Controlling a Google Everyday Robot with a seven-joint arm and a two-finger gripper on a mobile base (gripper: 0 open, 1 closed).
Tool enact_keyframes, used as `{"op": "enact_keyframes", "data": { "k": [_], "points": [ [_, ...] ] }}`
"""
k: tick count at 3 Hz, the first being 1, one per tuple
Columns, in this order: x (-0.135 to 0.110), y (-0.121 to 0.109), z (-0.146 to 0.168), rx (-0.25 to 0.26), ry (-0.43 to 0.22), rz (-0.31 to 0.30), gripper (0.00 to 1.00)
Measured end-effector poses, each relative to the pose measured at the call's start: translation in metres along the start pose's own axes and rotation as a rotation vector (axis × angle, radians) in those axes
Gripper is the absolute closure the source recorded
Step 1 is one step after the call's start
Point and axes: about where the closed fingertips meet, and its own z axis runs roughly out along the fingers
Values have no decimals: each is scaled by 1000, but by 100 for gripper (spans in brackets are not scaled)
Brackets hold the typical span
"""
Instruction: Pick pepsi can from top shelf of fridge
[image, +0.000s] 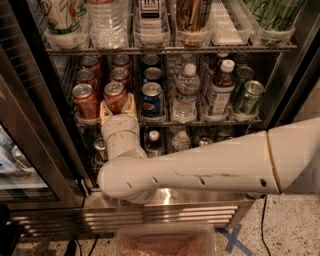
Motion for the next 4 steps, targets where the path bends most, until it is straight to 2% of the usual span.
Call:
{"op": "enact_keyframes", "data": {
  "k": [2,4],
  "points": [
    [-4,-3,0,-2,-9,15,100],
    [-31,-20,-2,-22,-65,74,100]
  ]
}}
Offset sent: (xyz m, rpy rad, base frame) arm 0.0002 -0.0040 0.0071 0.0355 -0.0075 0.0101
